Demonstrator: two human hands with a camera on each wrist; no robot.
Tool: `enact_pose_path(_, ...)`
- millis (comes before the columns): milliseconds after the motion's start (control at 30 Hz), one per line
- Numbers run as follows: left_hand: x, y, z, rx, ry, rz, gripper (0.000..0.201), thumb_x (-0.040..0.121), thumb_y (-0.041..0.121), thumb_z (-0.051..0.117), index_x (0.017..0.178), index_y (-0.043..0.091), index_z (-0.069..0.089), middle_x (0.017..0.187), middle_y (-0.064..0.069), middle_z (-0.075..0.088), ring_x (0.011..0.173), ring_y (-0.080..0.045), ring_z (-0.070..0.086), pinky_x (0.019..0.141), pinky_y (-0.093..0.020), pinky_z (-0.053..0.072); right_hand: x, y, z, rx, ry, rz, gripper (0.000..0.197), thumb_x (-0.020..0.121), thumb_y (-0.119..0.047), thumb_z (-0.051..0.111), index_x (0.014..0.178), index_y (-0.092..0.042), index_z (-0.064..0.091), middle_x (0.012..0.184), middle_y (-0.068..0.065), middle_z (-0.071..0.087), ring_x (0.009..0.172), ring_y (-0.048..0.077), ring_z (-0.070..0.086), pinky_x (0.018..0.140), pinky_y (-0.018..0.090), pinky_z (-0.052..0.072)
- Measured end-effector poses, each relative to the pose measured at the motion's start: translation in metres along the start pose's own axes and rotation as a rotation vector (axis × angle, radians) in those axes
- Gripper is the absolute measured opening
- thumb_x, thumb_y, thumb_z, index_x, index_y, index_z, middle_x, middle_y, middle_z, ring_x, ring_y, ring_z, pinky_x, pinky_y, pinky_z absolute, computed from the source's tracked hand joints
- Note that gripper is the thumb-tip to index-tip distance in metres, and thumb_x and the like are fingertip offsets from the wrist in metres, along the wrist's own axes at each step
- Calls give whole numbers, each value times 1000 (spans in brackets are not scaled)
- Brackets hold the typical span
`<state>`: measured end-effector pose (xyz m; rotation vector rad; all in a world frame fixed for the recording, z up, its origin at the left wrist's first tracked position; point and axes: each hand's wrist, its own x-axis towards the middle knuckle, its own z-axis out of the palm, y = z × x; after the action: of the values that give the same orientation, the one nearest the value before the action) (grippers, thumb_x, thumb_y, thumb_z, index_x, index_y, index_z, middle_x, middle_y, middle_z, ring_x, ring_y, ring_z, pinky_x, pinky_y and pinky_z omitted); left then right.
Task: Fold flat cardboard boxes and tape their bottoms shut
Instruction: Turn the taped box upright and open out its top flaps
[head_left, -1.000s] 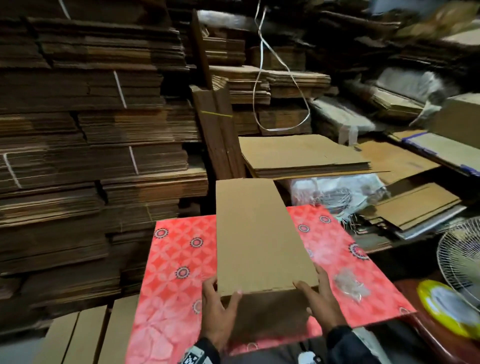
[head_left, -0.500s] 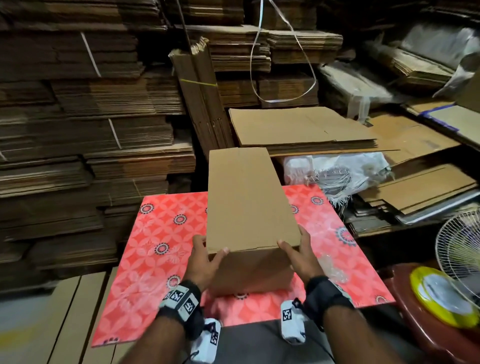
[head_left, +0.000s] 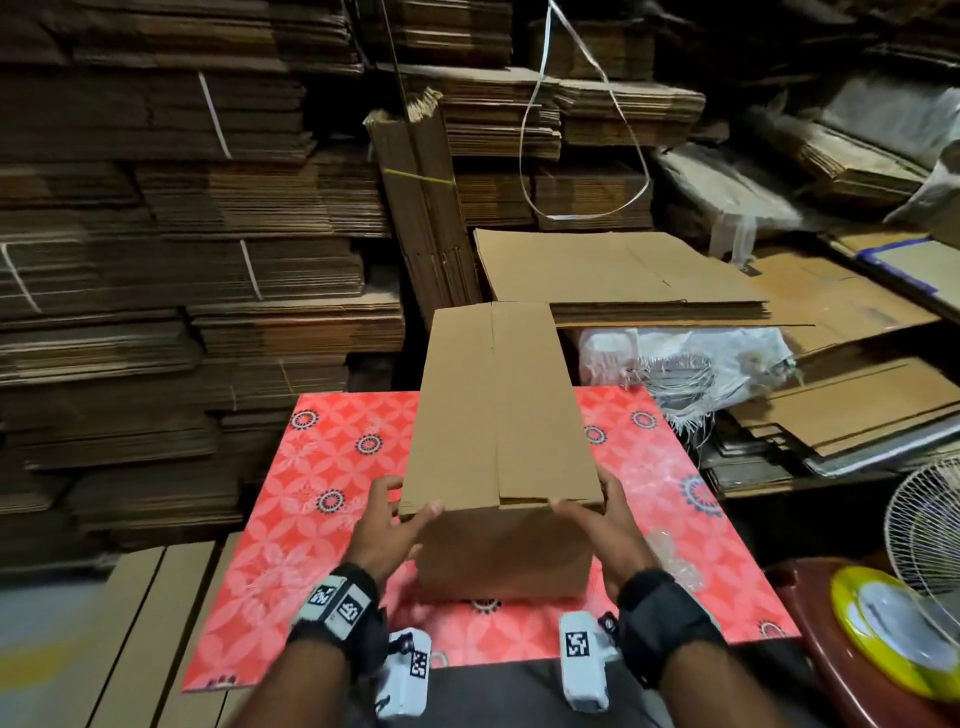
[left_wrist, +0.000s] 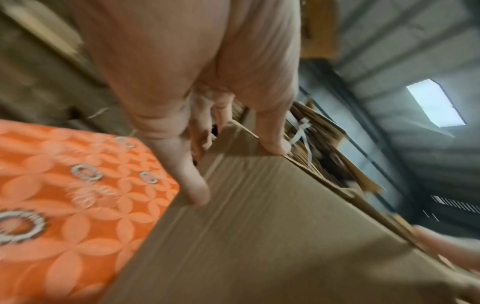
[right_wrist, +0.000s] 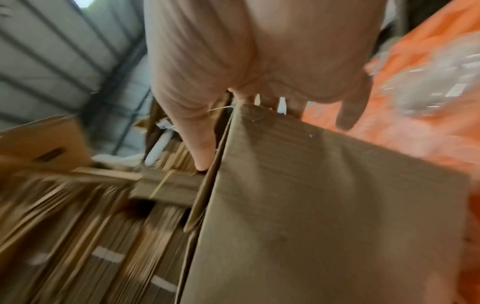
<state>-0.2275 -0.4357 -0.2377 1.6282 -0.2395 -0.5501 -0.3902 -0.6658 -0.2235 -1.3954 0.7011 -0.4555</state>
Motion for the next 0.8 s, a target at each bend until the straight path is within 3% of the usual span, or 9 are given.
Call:
enact_pose_path(133, -4, -24, -18, -216, -60, -181, 36, 96, 24, 69, 127, 25, 51, 124, -10, 66, 111, -33, 66, 77, -41, 61, -9, -25, 28, -467, 65, -351, 91, 69, -51, 77, 151, -40, 38, 148, -20, 46, 137, 4, 43, 112, 41, 38)
enact_pose_path(233, -6, -61, -15, -106, -82, -300, 24, 100, 18, 64, 123, 20, 58, 111, -10, 74, 95, -29, 70, 70, -36, 56, -23, -28, 57, -991, 83, -515, 82, 74, -60, 58, 151, -45, 35, 149, -24, 37, 143, 3, 31, 109, 53, 28)
enact_pose_path(300, -4, -79, -11, -56, -135, -321, 30, 97, 4, 64, 125, 14, 57, 92, -11, 78, 81, -28, 68, 68, -34, 49, -29, -11, 75, -1165, -72, -543, 85, 70, -58, 60, 151, -47, 36, 153, -19, 38, 142, 8, 40, 104, 62, 35)
enact_pose_path(400, 4, -87, -9, -1, -246, -334, 49, 86, -3, 65, 129, 17, 54, 100, -11, 78, 84, -27, 69, 76, -36, 47, -30, 15, 99, -1445, -236, -515, 99, 52, -54, 69, 148, -41, 45, 153, -15, 44, 135, 16, 55, 98, 67, 45)
enact_pose_path(467, 8, -86, -11, 19, -266, -318, 61, 76, -5, 66, 129, 23, 53, 106, -9, 77, 85, -23, 72, 74, -37, 49, -29, 13, 109, -1501, -246, -473, 100, 55, -46, 63, 152, -37, 41, 159, -12, 40, 142, 20, 48, 109, 71, 26)
enact_pose_path(533, 14, -86, -15, 24, -264, -279, 70, 64, 0, 69, 127, 26, 53, 111, -11, 75, 79, -18, 73, 68, -34, 50, -26, 7, 113, -1462, -271, -483, 98, 72, -34, 55, 161, -38, 16, 170, -12, 12, 157, 21, 14, 113, 68, -6)
enact_pose_path(600, 18, -86, -17, 64, -275, -257, 74, 61, 7, 72, 129, 26, 51, 115, -9, 73, 79, -19, 72, 68, -34, 51, -28, -3, 114, -1462, -365, -383, 98, 83, -28, 54, 161, -40, -6, 170, -13, -11, 157, 18, -13, 111, 62, -21)
enact_pose_path(700, 14, -83, -12, 144, -280, -204, 77, 66, 19, 80, 136, 21, 48, 124, -2, 67, 96, -18, 67, 81, -31, 54, -27, -8, 113, -1416, -387, -369, 103, 82, -27, 60, 159, -41, -6, 170, -14, -11, 156, 14, -14, 115, 62, -19)
enact_pose_path(800, 11, -74, -2, 148, -213, -105, 62, 77, 7, 86, 129, 14, 52, 122, 0, 65, 109, -11, 62, 75, -11, 48, -18, -18, 96, -1223, -327, -383, 98, 72, -40, 55, 160, -41, 10, 169, -14, 11, 156, 9, 7, 120, 55, 4)
